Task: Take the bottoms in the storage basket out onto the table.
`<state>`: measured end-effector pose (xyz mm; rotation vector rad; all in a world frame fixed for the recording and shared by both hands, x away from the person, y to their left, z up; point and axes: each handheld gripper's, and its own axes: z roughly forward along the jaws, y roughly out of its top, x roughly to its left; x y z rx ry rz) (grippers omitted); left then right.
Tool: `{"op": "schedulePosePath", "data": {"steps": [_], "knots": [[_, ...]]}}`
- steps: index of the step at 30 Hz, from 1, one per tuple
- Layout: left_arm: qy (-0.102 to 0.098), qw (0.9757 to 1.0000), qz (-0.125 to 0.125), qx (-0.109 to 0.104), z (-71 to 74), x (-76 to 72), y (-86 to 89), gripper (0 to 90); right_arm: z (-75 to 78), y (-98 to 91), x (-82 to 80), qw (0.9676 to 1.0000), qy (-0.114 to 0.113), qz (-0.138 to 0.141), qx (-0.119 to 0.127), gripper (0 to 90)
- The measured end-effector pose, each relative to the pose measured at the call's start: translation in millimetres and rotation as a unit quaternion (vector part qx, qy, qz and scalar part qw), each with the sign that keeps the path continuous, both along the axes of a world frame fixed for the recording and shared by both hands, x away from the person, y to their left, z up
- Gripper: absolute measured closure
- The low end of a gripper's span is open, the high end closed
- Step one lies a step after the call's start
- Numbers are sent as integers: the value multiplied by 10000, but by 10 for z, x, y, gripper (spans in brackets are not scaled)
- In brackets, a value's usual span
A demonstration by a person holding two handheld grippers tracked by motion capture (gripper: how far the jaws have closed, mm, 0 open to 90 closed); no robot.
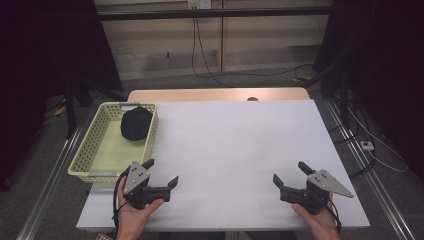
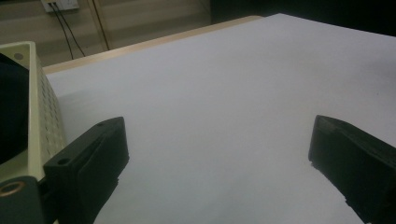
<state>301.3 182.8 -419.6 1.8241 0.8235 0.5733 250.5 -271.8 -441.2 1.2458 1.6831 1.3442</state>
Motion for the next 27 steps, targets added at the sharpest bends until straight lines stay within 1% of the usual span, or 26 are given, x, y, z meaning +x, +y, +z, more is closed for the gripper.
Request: {"op": "schedulePosePath", "data": {"steps": [3,6,10,14,17,21,24,27], "knots": [[6,10000,-33,-16,4,6,-1,47,-1,-5,5,10000,-10,17,-4,41],[36,10000,-7,-32,10,14,0,47,-2,-10,5,10000,4,34,11,39],[69,10000,-20,7,8,24,-2,47,1,-15,3,10000,-6,42,26,36],[61,10000,-23,34,26,27,-3,47,-2,-10,16,10000,15,68,50,33],[18,10000,-30,57,68,43,3,49,-4,-11,16,9999,24,88,56,29],[2,10000,23,78,68,29,22,53,1,-16,9,9999,18,107,65,28],[54,10000,66,22,82,42,43,53,5,-21,4,9999,27,95,121,28],[54,9999,65,59,112,58,61,54,5,-26,5,9999,28,102,126,28]]}}
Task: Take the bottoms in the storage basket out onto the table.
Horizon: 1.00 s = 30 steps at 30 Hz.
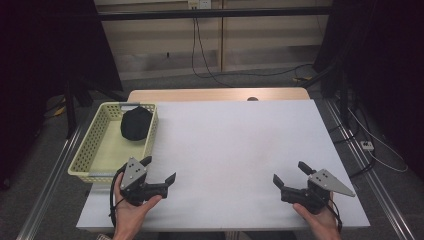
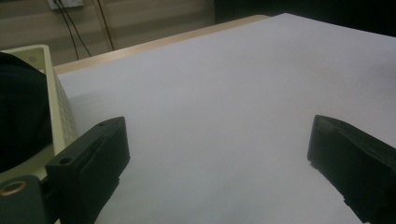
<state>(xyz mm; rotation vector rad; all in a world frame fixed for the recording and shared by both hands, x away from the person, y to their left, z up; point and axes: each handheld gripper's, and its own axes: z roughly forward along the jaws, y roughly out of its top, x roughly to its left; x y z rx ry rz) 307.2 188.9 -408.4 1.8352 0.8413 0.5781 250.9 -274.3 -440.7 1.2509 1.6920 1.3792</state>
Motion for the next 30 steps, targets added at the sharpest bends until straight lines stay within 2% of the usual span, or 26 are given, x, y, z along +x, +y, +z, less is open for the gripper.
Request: {"op": "schedulePosePath", "data": {"steps": [3,5,9,12,16,17,22,24,28,30], "knots": [[11,10000,28,-37,24,14,13,56,2,10,0,10000,0,14,13,28],[46,10000,-37,-68,54,36,17,59,-1,11,4,10000,10,34,4,28],[2,10000,-84,-1,96,66,-1,56,-8,4,13,10000,35,23,14,28],[5,9999,-119,-67,153,123,-23,45,-3,2,7,10000,32,11,29,27],[-89,9999,-55,-48,191,154,-27,46,0,3,10,10000,2,-21,16,27],[-121,9999,99,26,195,175,-22,48,2,1,13,10000,-7,-32,25,27],[-161,9998,62,-21,213,212,-19,61,5,-9,13,10000,-12,10,65,21],[-198,9998,68,31,250,239,-23,57,3,-8,15,10000,-5,24,64,21],[-201,9998,78,-57,331,302,-12,55,-3,-3,15,10000,32,45,68,21],[-180,9997,135,-12,384,352,12,54,-3,1,12,10000,23,74,60,21]]}}
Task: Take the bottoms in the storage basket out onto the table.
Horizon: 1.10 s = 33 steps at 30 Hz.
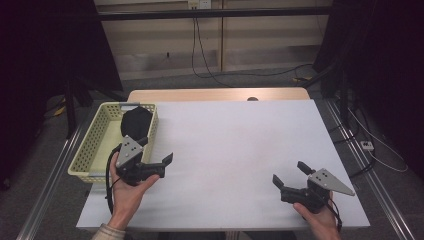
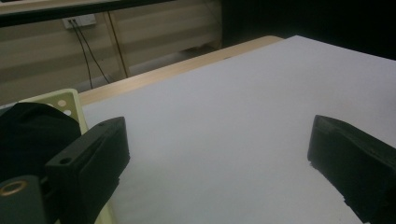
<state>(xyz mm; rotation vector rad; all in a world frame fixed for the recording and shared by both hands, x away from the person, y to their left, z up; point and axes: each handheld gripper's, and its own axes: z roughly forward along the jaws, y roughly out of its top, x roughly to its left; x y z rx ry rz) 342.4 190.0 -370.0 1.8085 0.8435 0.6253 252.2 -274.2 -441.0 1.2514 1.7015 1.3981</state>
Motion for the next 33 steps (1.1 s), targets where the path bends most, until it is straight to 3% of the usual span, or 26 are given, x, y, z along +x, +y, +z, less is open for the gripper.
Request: {"op": "schedulePosePath", "data": {"steps": [12,16,30,33], "knots": [[99,9996,267,61,162,205,152,58,0,11,14,10000,20,72,5,24],[100,9989,385,238,208,308,212,58,-8,14,26,10000,36,87,-2,24],[407,9964,732,119,211,671,390,47,-9,24,16,9999,40,119,11,25],[368,9961,802,96,237,732,414,47,-13,24,20,9999,49,142,-6,25]]}}
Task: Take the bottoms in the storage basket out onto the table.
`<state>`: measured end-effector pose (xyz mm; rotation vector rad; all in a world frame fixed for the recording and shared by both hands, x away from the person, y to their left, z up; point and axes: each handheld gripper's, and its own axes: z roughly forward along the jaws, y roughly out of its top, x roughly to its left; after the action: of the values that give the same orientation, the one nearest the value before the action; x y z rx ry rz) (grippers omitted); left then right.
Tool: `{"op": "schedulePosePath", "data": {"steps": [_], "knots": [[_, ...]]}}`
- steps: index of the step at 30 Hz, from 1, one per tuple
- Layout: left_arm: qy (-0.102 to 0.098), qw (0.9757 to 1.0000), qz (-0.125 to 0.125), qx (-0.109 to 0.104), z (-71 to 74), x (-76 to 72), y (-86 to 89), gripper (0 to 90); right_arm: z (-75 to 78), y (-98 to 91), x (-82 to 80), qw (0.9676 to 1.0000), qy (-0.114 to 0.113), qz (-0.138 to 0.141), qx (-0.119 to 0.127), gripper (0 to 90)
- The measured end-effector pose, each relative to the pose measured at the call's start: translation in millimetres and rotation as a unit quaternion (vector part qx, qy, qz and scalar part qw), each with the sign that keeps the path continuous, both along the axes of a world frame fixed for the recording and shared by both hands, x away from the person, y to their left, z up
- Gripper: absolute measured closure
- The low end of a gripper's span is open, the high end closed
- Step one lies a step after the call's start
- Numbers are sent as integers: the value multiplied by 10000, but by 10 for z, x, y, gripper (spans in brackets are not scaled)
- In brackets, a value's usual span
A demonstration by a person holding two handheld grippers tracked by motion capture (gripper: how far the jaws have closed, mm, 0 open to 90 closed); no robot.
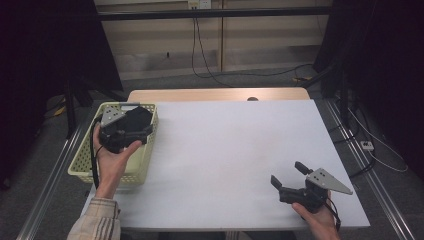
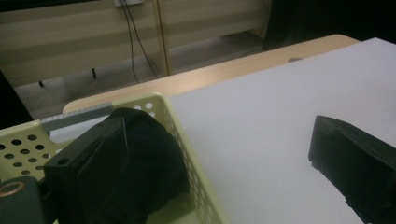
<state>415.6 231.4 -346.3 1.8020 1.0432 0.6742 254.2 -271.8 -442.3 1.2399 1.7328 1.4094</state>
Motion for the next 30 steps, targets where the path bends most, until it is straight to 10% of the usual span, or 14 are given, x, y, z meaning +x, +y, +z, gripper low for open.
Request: {"op": "schedulePosePath", "data": {"steps": [17,30], "knots": [[136,9994,327,-1,26,369,131,49,-4,4,2,10000,31,16,22,25],[388,9974,473,376,-77,669,112,68,-7,5,5,10000,64,32,-3,26]]}}
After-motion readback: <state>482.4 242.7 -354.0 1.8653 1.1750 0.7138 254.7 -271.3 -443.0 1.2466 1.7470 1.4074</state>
